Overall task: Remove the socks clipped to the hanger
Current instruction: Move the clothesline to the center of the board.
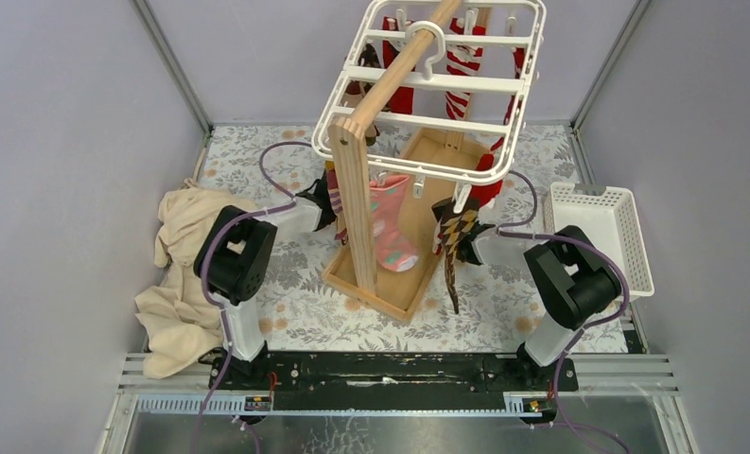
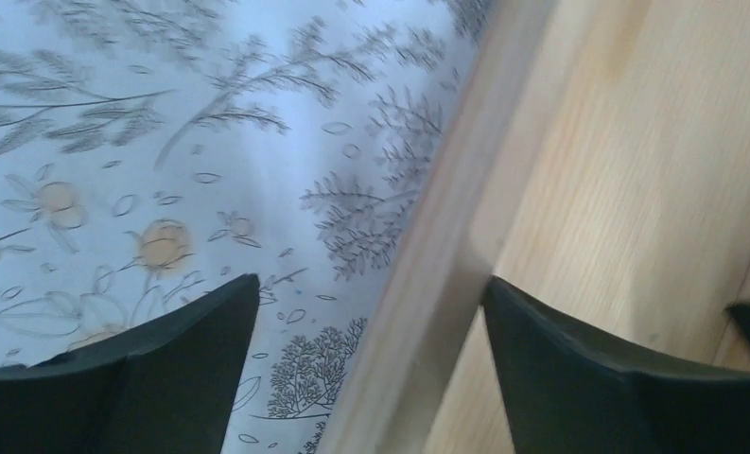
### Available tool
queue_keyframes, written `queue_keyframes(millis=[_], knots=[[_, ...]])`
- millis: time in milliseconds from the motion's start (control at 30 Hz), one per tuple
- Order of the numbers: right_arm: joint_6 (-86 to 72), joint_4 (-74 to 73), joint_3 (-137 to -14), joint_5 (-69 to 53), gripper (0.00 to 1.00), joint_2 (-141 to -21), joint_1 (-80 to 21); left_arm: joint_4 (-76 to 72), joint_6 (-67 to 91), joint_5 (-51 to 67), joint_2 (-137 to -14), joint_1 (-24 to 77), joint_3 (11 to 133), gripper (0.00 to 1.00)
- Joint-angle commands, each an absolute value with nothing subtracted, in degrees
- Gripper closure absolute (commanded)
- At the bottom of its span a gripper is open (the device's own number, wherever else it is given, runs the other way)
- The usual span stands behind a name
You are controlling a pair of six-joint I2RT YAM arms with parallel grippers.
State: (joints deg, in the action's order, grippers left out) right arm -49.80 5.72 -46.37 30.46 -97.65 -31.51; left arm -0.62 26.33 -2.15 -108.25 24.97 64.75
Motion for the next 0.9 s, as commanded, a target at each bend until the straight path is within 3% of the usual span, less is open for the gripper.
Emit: queue_keyframes(millis=[0, 100, 233, 300, 367, 533, 867], knots=[[-53.7, 4.76, -42.08, 24.8, 1.0, -93.44, -32.61, -4.06, 31.09, -10.69, -102.18, 19.86, 63.4, 0.02], [-51.28, 7.51, -41.79, 23.1, 1.0, -93.78, -32.56, -3.64, 32.21, -10.77, -99.29, 18.78, 60.05, 0.02], [-47.89, 12.21, -39.9, 21.29, 0.62, -93.06, -32.57, -4.79, 33.7, -9.7, -93.68, 17.26, 54.49, 0.02], [-46.61, 13.45, -38.85, 21.08, 0.49, -92.15, -32.58, -5.33, 34.34, -5.69, -91.4, 15.5, 51.77, 0.02], [-45.26, 13.24, -38.85, 20.85, 0.26, -91.4, -32.54, -7.4, 34.71, -2.07, -88.45, 14.04, 48.54, 0.02], [-42.14, 11.75, -37.24, 20.28, 0.02, -86.47, -32.54, -3.8, 34.47, -4.99, -80.64, 15.19, 44.76, 0.02], [-40.58, 7.11, -27.4, 12.22, 0.01, -69.68, -33.57, 5.94, 34.5, -9.93, -62.95, 18.52, 37.08, 0.16]])
